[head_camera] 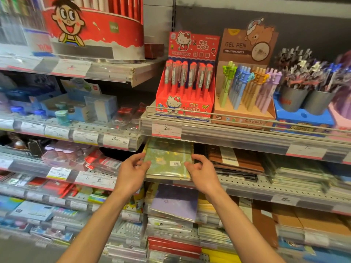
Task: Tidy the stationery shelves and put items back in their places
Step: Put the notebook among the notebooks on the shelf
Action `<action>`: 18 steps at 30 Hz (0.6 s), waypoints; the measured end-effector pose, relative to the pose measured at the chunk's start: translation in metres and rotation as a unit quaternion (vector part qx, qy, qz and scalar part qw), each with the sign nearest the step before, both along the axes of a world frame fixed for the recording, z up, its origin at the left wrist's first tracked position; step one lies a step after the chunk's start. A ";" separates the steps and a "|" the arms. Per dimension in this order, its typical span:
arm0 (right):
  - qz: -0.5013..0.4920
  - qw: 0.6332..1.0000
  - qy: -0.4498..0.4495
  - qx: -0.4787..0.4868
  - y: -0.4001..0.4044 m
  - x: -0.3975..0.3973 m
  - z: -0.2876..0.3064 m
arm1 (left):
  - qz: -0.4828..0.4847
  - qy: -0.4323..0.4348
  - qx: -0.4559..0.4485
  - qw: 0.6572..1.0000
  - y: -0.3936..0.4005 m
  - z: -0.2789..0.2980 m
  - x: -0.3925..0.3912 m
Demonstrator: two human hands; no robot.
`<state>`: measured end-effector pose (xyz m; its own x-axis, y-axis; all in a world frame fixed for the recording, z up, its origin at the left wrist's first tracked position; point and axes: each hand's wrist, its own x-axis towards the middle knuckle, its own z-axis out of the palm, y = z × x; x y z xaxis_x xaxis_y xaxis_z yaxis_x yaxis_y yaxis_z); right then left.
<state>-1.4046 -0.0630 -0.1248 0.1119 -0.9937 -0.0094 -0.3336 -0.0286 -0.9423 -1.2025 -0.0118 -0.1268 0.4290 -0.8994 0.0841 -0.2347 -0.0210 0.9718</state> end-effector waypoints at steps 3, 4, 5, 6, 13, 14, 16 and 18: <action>-0.006 1.000 -0.009 -0.011 0.003 -0.010 0.000 | 0.000 0.021 -0.021 1.000 0.005 0.000 -0.013; -0.008 1.000 -0.009 -0.018 0.005 -0.015 0.000 | 0.001 0.024 -0.027 0.999 0.006 -0.001 -0.017; -0.009 1.000 -0.010 -0.024 0.007 -0.020 0.000 | 0.002 0.025 -0.034 0.999 0.007 -0.001 -0.022; -0.010 0.999 -0.013 -0.028 0.009 -0.025 0.001 | 0.003 0.027 -0.041 0.999 0.008 -0.001 -0.027; -0.035 0.997 -0.036 -0.054 0.021 -0.078 0.014 | 0.000 0.028 -0.080 0.996 0.007 0.007 -0.078; -0.041 0.997 -0.042 -0.057 0.023 -0.088 0.016 | -0.005 0.029 -0.085 0.996 0.007 0.009 -0.088; -0.054 0.995 -0.052 -0.063 0.025 -0.109 0.018 | -0.020 0.038 -0.091 0.995 0.006 0.011 -0.110; -0.070 0.993 -0.057 -0.073 0.025 -0.131 0.019 | -0.037 0.041 -0.093 0.994 0.003 0.013 -0.132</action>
<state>-1.5358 -0.0377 -0.1061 -0.0359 -0.9894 0.1405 -0.2353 -0.1283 -0.9634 -1.3347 -0.0090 -0.1142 0.3745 -0.9009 0.2195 -0.1486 0.1754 0.9732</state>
